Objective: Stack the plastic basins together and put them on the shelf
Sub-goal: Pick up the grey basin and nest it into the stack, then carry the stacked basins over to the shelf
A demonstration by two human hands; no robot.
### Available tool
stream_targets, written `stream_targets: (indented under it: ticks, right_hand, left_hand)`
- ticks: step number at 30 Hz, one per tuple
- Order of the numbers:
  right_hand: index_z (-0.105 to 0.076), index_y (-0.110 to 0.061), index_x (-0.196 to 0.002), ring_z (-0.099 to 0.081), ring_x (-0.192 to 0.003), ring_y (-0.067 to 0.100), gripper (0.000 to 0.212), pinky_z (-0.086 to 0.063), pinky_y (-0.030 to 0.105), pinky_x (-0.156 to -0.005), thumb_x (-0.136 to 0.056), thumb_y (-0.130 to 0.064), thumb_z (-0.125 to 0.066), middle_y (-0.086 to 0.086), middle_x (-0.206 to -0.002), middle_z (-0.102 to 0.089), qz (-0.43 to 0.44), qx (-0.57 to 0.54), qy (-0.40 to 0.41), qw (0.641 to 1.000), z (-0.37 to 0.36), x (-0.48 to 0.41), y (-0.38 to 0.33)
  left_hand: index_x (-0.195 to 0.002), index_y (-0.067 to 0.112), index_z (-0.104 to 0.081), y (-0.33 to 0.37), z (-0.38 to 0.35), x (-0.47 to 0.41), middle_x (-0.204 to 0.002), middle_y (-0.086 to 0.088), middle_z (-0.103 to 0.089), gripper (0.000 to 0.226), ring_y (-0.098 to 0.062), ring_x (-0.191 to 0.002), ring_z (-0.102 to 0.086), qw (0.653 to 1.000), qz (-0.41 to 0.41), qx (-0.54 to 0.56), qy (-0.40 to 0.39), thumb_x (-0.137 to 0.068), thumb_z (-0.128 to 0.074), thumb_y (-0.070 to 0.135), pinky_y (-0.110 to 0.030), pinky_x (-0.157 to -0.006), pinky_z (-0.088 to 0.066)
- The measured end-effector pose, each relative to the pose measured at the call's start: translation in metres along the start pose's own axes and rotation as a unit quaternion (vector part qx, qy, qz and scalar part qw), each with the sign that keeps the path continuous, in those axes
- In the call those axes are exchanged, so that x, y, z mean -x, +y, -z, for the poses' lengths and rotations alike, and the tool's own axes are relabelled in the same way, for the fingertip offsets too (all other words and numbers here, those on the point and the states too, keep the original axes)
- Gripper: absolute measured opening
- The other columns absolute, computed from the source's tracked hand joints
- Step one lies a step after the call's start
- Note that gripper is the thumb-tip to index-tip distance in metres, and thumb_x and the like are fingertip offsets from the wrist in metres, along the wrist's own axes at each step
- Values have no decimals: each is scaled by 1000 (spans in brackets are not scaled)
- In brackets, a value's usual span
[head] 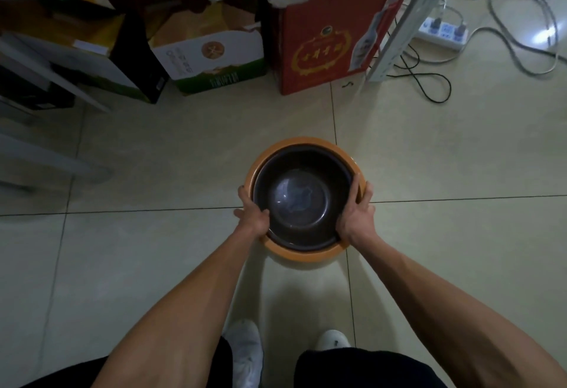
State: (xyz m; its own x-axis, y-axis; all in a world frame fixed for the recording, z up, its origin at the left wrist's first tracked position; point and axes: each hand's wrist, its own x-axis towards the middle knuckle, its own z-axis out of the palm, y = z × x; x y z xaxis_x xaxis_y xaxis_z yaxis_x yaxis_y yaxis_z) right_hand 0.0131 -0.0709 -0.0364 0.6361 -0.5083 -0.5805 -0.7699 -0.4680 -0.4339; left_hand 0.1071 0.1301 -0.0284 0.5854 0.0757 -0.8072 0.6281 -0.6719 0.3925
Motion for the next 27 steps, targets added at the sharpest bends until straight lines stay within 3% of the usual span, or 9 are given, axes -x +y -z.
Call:
stream_targets:
  ticks: [2, 4, 8, 10, 11, 12, 14, 20, 27]
  right_hand:
    - [45, -58, -135, -36, -137, 44, 127, -45, 60, -108, -85, -44, -70, 8, -166, 14, 3, 54, 10, 998, -6, -8, 2]
    - [39, -49, -145, -32, -137, 44, 130, -43, 60, -110, -81, -29, -73, 7, -164, 17, -4, 79, -1, 997, -7, -15, 3]
    - [22, -47, -153, -38, -133, 37, 120, -45, 56, -110, -82, -8, -67, 11, -158, -8, -22, 12, -15, 1000, 0, -16, 6]
    - [0, -37, -159, -49, -117, 26, 109, -51, 47, -102, -81, -2, -67, 12, -139, -36, -31, -95, 1, 995, 4, -21, 15]
    - [-17, -22, -158, -57, -112, 25, 98, -54, 45, -98, -79, -1, -70, 12, -128, -50, -71, -150, 6, 986, 9, -24, 17]
    - [-37, -5, -149, -66, -106, 30, 81, -57, 48, -95, -77, -3, -74, 14, -117, -62, -131, -184, -9, 974, 13, -26, 17]
    - [-65, 2, -116, -73, -96, 36, 43, -61, 50, -89, -77, -9, -78, 19, -103, -73, -211, -184, -33, 959, 18, -21, 15]
    - [-65, -2, -106, -69, -94, 34, 27, -59, 40, -82, -83, -11, -75, 18, -104, -71, -229, -193, -26, 954, 71, 21, -47]
    - [-71, -1, -114, -70, -101, 35, 39, -58, 45, -95, -77, -13, -76, 17, -106, -74, -196, -206, -36, 958, 201, 121, -141]
  left_hand:
    - [-159, 37, 5, -1, -7, -5, -160, -29, -16, 90, -48, -133, -49, 1000, 5, -3, 30, -99, -57, 10, -51, -109, -43]
    - [-159, 38, 0, -4, -15, -11, -156, -29, -23, 91, -48, -126, -55, 998, -1, -7, 66, -97, -60, 9, -52, -105, -47]
    - [-154, 40, -8, -7, -23, -22, -145, -27, -36, 89, -50, -118, -59, 995, 7, -2, 99, -92, -64, 10, -56, -102, -51]
    - [-154, 34, -11, -10, -20, -21, -142, -28, -40, 87, -50, -119, -58, 996, -14, -7, 86, -92, -67, 14, -54, -103, -50]
    - [-154, 28, -13, -12, -16, -22, -141, -30, -43, 85, -50, -121, -58, 997, -26, -14, 76, -91, -69, 16, -51, -104, -50]
    - [-154, 22, -17, -14, -11, -23, -139, -31, -47, 84, -50, -122, -57, 997, -30, -25, 68, -90, -71, 19, -48, -103, -48]
    - [-149, 10, -28, -13, 3, -17, -138, -28, -54, 77, -46, -125, -57, 998, -20, -30, 52, -89, -75, 22, -44, -103, -48]
    - [-132, -2, -50, 18, 61, 38, -134, -23, -62, 66, -40, -124, -60, 997, -21, -40, 55, -84, -80, 31, -44, -103, -50]
    - [-123, 3, -61, 95, 164, 161, -122, -15, -71, 67, -35, -115, -67, 995, -82, -21, 58, -71, -83, 39, -47, -100, -54]
